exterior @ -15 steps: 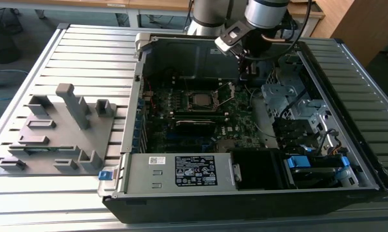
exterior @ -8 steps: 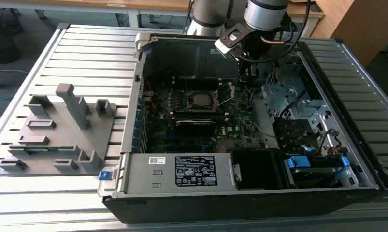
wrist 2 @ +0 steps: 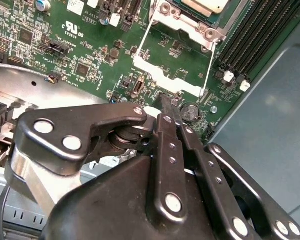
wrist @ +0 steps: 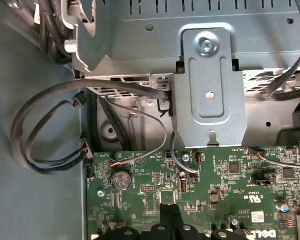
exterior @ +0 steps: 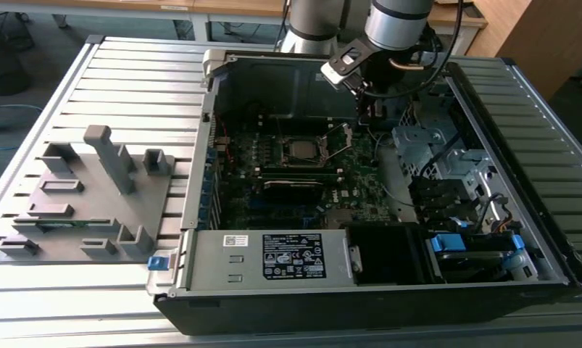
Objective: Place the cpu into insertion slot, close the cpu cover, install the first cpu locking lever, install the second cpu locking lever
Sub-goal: 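Close the cpu cover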
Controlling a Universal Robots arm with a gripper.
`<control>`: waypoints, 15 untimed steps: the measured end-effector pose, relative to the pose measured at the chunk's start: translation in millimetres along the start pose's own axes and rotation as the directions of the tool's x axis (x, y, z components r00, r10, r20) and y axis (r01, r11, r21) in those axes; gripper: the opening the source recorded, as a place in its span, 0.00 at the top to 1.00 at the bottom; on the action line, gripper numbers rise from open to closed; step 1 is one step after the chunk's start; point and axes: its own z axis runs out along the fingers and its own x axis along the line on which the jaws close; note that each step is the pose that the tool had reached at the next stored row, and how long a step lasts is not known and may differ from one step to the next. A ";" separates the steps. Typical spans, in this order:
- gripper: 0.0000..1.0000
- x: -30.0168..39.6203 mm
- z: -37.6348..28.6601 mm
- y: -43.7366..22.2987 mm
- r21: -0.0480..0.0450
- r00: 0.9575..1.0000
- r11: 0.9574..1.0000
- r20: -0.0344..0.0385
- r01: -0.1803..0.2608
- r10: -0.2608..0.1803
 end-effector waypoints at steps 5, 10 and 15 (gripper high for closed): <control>0.90 0.0 1.8 0.2 0.000 1.000 1.000 0.000 -0.014 0.014; 0.90 0.1 3.5 0.3 0.000 1.000 1.000 0.000 -0.024 0.024; 0.90 0.1 5.7 0.2 0.000 0.999 0.999 0.000 -0.032 0.032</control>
